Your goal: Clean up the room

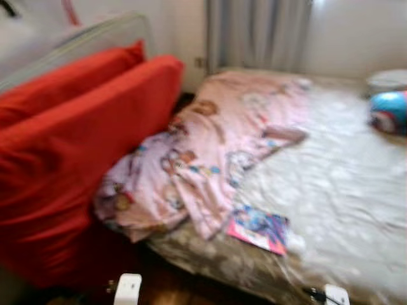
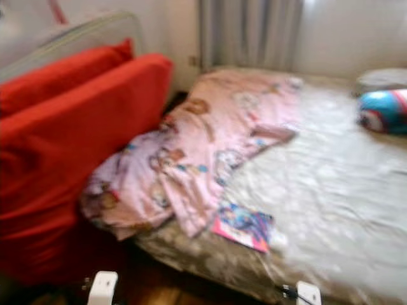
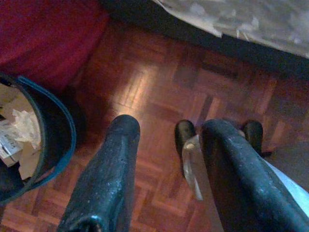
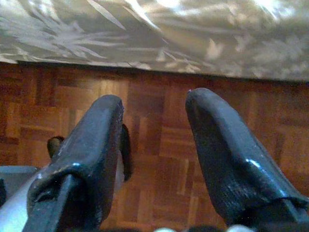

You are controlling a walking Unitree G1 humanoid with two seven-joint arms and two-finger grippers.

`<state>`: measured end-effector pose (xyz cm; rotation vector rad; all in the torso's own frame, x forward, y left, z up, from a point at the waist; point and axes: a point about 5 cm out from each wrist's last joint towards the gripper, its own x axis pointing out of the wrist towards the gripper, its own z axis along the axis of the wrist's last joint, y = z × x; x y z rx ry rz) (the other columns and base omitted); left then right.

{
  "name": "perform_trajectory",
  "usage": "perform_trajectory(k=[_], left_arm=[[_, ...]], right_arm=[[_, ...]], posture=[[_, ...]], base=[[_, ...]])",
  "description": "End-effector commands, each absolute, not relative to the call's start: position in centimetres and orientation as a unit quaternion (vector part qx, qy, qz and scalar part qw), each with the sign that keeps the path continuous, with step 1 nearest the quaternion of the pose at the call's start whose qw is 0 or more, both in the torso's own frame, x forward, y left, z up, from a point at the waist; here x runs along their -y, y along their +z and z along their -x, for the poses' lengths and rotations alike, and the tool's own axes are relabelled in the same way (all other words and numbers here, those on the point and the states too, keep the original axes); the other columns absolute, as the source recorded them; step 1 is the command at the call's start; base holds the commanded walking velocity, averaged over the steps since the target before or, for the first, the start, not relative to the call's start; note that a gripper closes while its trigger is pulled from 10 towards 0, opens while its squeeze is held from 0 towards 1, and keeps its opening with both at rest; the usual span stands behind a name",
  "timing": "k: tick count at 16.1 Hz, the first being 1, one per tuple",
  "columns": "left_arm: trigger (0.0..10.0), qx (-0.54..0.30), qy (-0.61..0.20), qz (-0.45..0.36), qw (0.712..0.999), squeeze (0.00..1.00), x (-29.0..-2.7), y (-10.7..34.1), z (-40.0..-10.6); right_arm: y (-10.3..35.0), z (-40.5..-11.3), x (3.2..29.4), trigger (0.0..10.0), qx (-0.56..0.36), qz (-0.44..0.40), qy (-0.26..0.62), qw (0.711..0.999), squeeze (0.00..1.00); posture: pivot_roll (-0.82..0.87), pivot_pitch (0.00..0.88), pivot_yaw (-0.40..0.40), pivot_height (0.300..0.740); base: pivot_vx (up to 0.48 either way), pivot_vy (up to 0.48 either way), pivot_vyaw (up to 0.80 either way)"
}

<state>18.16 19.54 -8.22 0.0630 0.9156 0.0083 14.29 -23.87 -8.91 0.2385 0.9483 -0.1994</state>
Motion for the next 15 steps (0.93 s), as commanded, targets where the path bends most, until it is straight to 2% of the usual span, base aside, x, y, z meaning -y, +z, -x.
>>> perform_trajectory(k=[1,3,5,7,9,15], left_arm=[[10.0,-0.41,0.013,-0.022,0.912,0.0,-20.0,-7.5,-19.3],[10.0,-0.334,0.013,-0.009,0.942,0.0,-20.1,-5.7,-21.6],[10.0,-0.284,0.018,0.005,0.959,0.0,-20.4,-4.4,-23.0],[10.0,-0.232,-0.003,0.001,0.973,0.0,-20.0,-3.0,-24.3],[10.0,-0.191,-0.024,-0.002,0.981,0.0,-19.3,-2.1,-24.7],[10.0,-0.084,-0.043,-0.019,0.995,0.0,-18.6,0.9,-25.0]], right_arm=[[-9.0,-14.2,23.6,10.0,-0.452,-0.117,-0.089,0.88,0.0],[-8.4,-15.4,23.7,10.0,-0.428,-0.099,-0.077,0.895,0.0],[-7.7,-16.8,23.5,10.0,-0.394,-0.094,-0.062,0.912,0.0],[-6.6,-19.2,21.7,10.0,-0.339,-0.084,-0.041,0.936,0.0],[-5.8,-20.7,21.0,10.0,-0.297,-0.091,-0.039,0.95,0.0],[-2.5,-22.7,21.9,10.0,-0.15,-0.073,-0.059,0.984,0.0]], posture=[[-0.04,0.021,-0.007,0.74],[-0.05,0.019,-0.009,0.74],[-0.04,0.016,-0.012,0.74],[-0.04,0.008,-0.011,0.74],[-0.05,0.002,-0.012,0.74],[-0.05,0.0,-0.017,0.74]], base=[[0.0,0.0,0.0],[0.0,0.0,0.0],[0.0,0.0,0.0],[0.0,0.0,0.0],[0.0,0.0,0.0],[0.0,0.0,0.0]])
